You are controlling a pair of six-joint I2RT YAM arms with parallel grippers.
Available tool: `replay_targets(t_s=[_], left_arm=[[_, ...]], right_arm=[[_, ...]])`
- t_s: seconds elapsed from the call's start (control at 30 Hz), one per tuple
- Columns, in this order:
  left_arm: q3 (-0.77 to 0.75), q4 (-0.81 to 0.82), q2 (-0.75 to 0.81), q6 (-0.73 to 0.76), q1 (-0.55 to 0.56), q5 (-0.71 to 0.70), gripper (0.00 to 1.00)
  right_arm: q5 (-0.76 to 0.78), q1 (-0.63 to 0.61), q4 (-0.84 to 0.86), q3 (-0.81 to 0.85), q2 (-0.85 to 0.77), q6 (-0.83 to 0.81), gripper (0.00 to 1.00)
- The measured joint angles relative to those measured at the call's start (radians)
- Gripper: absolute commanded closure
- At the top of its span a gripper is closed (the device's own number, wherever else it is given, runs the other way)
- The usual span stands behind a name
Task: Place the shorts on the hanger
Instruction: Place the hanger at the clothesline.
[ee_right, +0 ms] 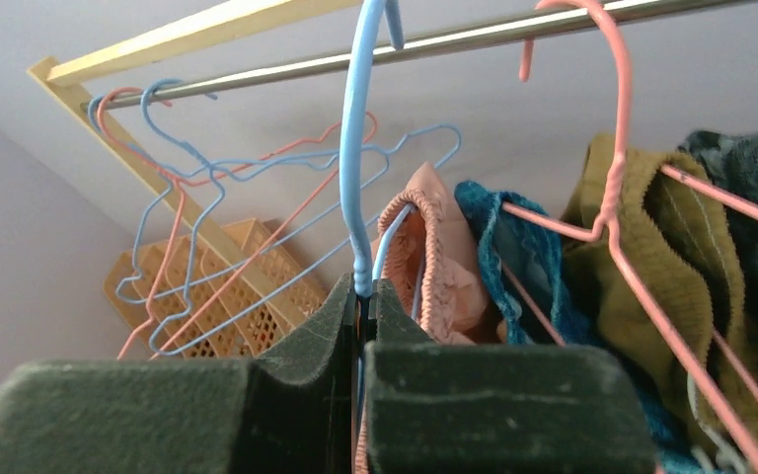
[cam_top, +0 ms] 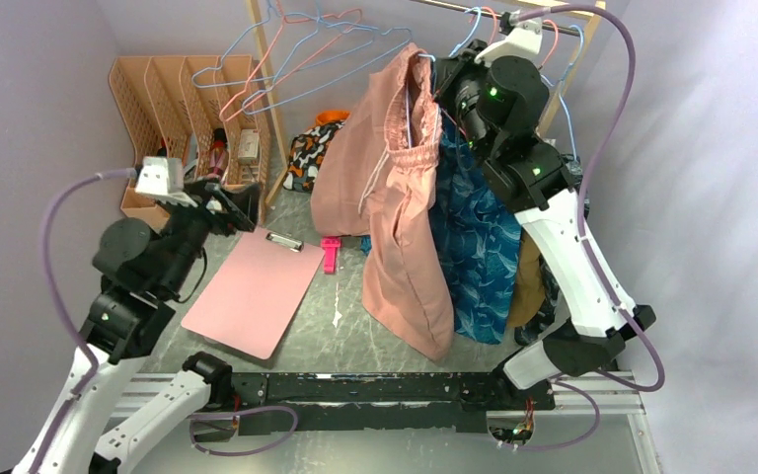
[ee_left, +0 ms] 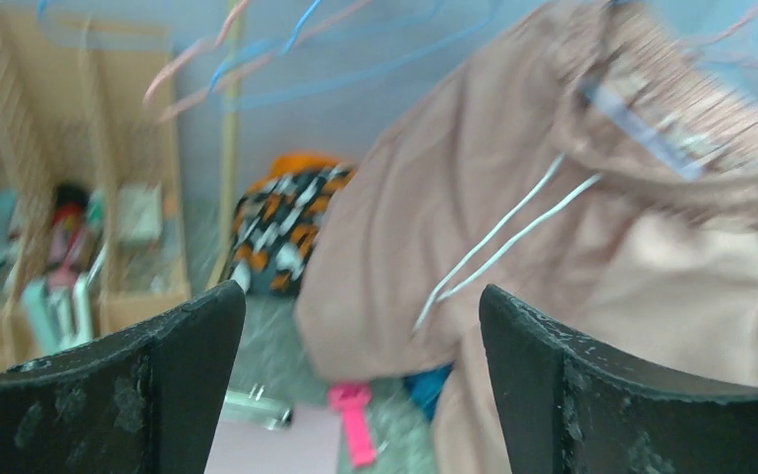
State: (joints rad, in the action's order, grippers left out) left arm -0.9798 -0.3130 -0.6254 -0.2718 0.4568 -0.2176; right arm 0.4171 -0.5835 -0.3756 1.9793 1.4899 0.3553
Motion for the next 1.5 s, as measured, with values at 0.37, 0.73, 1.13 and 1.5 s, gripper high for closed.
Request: replay_targets(t_s=[0.37,0.73,1.13,1.5], left_arm=[[-0.214,0.118,-0.19,0.033,-0.001,0.302,0.0],[-0.278,0.115,-0.223,0.116,-0.001,0.508,0.0],[-0.281,0.145,-0.292,0.165,0.018,0.647,0.11],[-0.321,0.113,-0.409,0.341,0.426,0.302,0.06]], right_arm=[[0.375,-0.29,-0.146,0.046,0.035,-0.003,1.0],[0.703,-0.49,-0.245,0.156,0.191,0.07,1.0],[0.756,-0.493,-0.37,0.28,0.289,0.201,1.0],[0.787,-0.493,-0.352,0.268,0.291,0.207,1.0]])
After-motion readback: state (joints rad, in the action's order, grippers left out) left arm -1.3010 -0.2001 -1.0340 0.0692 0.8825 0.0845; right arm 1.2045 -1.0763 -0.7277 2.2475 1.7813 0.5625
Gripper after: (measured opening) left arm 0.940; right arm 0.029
